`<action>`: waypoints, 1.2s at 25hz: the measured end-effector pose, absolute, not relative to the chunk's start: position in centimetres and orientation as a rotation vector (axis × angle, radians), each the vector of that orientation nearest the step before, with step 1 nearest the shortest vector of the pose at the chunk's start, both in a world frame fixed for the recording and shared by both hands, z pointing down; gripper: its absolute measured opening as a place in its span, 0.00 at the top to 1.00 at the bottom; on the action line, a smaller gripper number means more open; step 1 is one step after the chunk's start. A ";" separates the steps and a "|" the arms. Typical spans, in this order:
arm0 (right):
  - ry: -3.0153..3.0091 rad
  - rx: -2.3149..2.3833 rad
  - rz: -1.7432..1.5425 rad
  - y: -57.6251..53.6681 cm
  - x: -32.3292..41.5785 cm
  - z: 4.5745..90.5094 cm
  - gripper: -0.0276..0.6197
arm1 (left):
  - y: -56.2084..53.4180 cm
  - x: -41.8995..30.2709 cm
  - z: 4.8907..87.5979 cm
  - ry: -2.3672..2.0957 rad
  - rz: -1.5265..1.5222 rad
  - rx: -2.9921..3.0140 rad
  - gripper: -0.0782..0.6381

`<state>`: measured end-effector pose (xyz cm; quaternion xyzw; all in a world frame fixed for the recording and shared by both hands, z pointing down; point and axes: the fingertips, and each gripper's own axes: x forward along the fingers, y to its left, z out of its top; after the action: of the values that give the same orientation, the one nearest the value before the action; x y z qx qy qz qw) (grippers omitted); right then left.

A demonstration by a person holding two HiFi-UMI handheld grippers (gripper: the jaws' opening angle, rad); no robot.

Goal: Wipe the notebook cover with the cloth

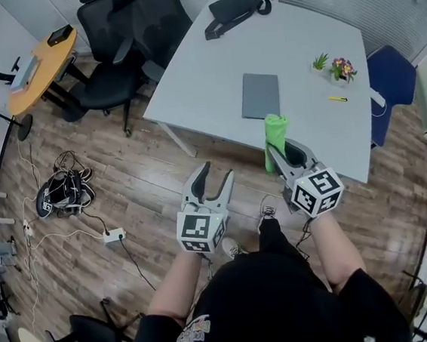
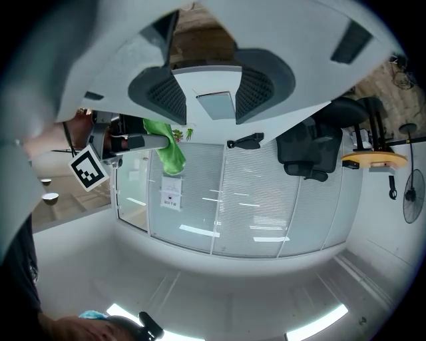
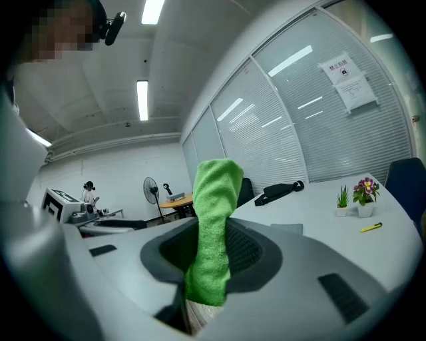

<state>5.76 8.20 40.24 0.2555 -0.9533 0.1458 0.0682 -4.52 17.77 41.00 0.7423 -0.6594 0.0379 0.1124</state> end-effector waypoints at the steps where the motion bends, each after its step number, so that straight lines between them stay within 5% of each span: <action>1: -2.873 0.761 0.445 7.4 5.8 40.3 0.79 | 17.1 -4.5 41.1 -1.941 0.116 2.168 0.59; 30: -2.863 0.581 0.524 -11.2 7.7 42.7 0.79 | -2.5 -1.9 44.4 -1.988 0.207 2.018 0.59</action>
<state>7.66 -11.18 42.67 0.1950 -0.9610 0.1760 0.0867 -1.93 -2.51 44.36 0.7026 -0.6919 0.0719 0.1500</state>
